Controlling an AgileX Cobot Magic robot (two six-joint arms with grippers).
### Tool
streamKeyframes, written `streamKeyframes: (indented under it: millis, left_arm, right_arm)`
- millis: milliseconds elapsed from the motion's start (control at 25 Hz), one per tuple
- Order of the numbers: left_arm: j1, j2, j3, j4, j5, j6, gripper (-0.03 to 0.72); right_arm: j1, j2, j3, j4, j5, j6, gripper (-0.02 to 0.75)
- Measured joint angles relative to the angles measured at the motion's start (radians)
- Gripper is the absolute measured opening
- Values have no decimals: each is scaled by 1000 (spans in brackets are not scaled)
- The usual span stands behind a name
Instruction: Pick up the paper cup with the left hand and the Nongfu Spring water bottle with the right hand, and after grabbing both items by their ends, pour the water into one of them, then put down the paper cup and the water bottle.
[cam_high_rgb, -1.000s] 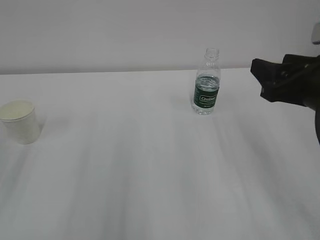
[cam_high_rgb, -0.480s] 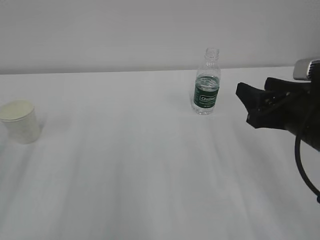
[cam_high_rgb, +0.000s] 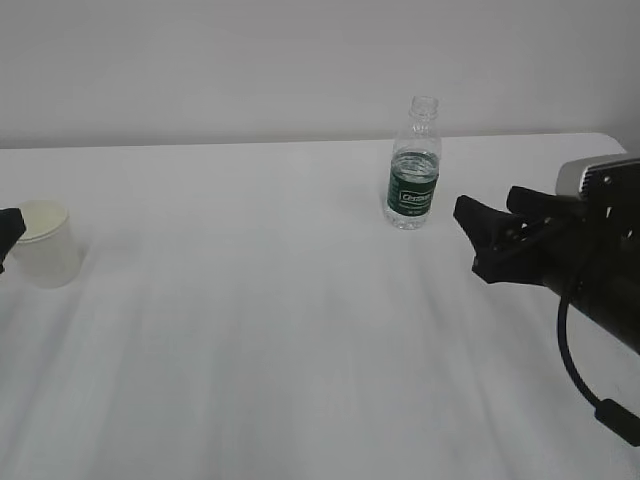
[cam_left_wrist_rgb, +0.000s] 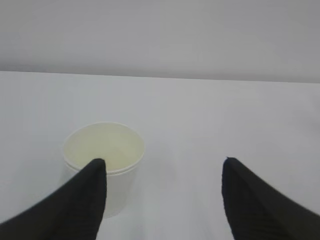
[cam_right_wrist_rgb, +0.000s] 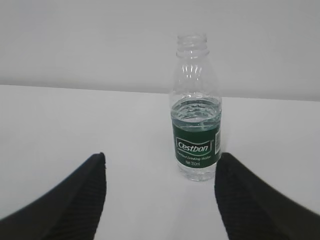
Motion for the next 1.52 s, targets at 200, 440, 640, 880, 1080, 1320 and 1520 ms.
streamKeyframes:
  millis: [200,440,640,880,1080,1320,1520]
  left_arm:
    - [0,78,76,0,-189,0,513]
    - [0,188,164,-19,-349,0,510]
    - [0,273,194,-24,-359,0,508]
    - [0,291,194,-26,-361,0,506]
    - [0,291,194,-26,-363,0,506]
    - [0,291,194,-26,-365,0,505]
    - [0,291,194,-26,-365,0,505]
  right_arm:
    - [0,43,0,0,-18,2,519]
    - [0,87,0,0,-23,4,519]
    - [0,110,0,0,-24,4,519]
    - [0,177,-9,8,-27,4,520]
    - [0,261,-55,9,-27,4,599]
    - [0,316,-131,13,-27,-14,641]
    - [0,383,-219,14,-27,-31,646]
